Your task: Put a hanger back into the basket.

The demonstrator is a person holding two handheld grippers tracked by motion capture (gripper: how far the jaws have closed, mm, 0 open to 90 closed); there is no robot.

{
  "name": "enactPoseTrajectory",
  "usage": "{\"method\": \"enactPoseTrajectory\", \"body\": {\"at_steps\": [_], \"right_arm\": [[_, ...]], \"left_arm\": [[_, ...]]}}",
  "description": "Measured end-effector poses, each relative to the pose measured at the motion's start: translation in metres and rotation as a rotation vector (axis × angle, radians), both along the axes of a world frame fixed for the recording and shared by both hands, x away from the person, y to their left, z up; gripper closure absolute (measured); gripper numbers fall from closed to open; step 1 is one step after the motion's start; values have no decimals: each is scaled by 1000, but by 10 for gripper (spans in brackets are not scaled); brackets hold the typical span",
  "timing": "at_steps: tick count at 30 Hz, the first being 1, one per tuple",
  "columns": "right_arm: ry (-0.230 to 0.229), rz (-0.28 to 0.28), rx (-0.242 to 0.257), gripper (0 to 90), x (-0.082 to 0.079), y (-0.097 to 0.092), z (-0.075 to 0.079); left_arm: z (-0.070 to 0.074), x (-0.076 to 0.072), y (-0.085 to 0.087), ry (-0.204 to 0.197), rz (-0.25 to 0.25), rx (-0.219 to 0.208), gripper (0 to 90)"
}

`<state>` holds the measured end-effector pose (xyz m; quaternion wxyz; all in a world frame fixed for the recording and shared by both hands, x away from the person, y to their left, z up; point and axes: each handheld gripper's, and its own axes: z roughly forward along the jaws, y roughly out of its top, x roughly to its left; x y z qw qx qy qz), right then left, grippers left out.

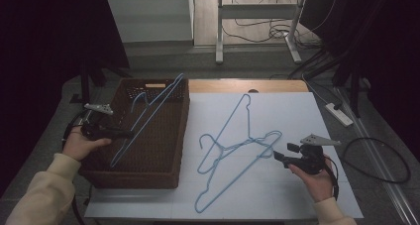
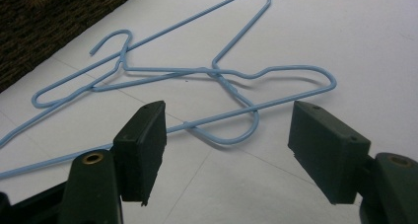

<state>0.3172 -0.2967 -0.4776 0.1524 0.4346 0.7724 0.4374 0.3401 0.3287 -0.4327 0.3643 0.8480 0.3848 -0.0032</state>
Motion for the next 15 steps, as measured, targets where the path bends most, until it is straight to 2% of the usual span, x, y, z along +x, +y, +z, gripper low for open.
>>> {"method": "enactPoseTrajectory", "body": {"at_steps": [5, 12, 15], "right_arm": [[2, -2, 2, 315, 0, -1, 0], [2, -2, 0, 315, 0, 0, 0], [3, -2, -1, 315, 0, 0, -1]], "left_arm": [[-3, -2, 2, 5, 2, -9, 873], [-2, -9, 0, 4, -26, 2, 873], [-4, -9, 0, 16, -28, 17, 873]]}}
